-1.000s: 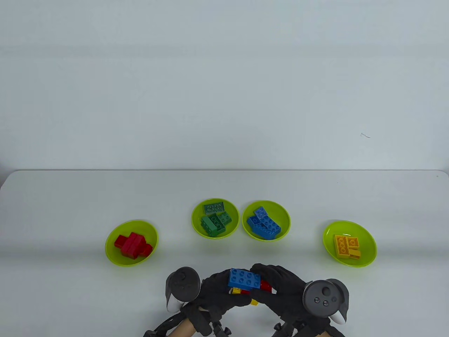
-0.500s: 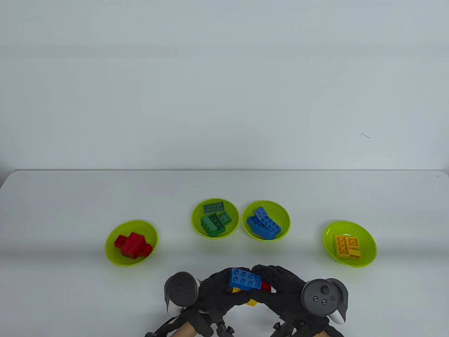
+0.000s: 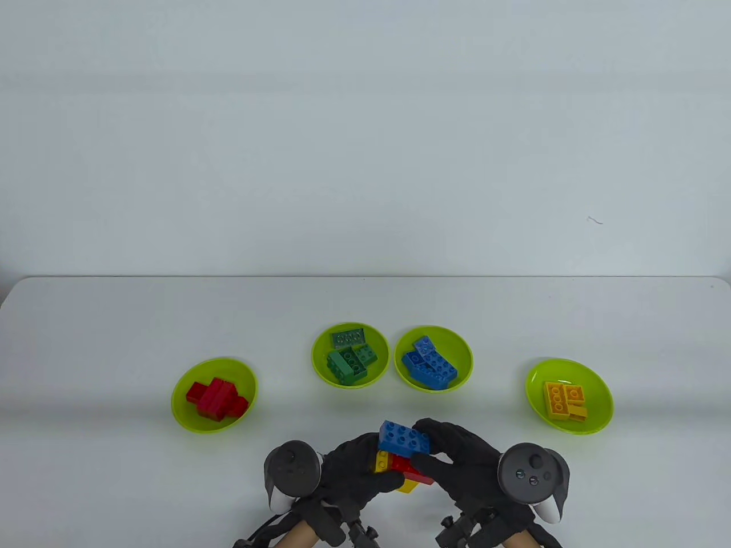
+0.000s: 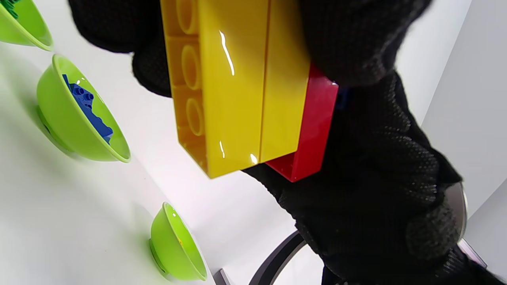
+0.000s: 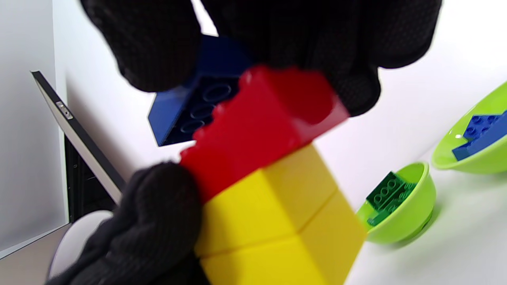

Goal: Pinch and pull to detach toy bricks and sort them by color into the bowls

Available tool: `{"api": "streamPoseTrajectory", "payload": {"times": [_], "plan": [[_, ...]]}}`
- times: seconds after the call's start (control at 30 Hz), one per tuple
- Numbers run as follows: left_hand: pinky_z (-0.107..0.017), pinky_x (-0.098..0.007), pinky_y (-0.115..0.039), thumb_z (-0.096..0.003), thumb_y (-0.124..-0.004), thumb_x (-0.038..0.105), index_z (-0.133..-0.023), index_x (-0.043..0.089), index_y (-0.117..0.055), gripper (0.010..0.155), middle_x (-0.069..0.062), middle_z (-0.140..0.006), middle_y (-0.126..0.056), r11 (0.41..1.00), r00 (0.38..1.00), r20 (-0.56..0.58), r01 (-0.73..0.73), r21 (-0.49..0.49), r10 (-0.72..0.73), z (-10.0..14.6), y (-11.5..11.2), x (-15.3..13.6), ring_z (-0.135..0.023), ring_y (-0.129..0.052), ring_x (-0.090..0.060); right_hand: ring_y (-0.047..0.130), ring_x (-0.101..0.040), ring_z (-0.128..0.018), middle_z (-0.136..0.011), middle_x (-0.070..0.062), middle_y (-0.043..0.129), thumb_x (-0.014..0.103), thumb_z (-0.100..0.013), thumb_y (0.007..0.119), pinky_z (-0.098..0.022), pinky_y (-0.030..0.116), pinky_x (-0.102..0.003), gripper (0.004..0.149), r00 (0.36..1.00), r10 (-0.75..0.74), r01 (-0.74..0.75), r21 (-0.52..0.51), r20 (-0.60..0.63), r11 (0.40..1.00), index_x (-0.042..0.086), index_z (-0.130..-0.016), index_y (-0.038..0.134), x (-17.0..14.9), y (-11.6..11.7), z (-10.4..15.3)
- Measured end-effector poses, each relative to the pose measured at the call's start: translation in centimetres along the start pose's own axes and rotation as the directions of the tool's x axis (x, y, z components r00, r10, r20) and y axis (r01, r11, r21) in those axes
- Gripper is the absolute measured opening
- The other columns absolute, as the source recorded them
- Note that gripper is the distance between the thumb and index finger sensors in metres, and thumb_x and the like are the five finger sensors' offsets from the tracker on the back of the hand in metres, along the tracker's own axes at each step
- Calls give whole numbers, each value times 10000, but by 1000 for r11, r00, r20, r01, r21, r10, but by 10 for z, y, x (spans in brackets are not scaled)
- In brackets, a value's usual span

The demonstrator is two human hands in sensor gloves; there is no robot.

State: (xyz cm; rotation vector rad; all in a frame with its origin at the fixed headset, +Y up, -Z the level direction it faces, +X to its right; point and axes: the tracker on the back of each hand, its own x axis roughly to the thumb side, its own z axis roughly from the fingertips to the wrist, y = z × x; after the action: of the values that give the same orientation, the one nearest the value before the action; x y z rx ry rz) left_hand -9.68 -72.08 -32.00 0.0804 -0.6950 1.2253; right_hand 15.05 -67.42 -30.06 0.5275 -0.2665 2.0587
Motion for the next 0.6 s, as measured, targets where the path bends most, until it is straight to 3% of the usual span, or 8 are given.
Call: {"api": "streamPoseTrajectory", "payload": {"times": [0.13,0.33,0.6], "plan": [[-607,-567,-692,-426,-807,423,-941,46,-702,646,-241,-874,-830,999,1000,-17,-22,40,23,-1,6,-3,-767,-883,-400,910,-392,-693,-840,-221,871,404,-480,788,-611,673,-571,595,997,74,-75,-45,-32,996,31,-942,751,-7,-14,-10],[-616,-570,-680,-442,-788,402,-964,37,-678,646,-254,-895,-811,997,998,-29,-52,60,54,0,11,-6,-788,-866,-410,889,-407,-719,-873,-249,833,354,-490,762,-625,657,-572,602,961,229,-242,-72,-154,968,4,-976,701,-31,-26,-45],[-620,-574,-673,-447,-780,387,-976,32,-665,647,-260,-906,-802,994,998,-36,-56,96,60,4,20,-10,-798,-858,-419,905,-387,-711,-865,-227,850,372,-482,795,-620,675,-557,595,799,491,-529,-18,-347,849,28,-962,719,-74,-18,-93]]}}
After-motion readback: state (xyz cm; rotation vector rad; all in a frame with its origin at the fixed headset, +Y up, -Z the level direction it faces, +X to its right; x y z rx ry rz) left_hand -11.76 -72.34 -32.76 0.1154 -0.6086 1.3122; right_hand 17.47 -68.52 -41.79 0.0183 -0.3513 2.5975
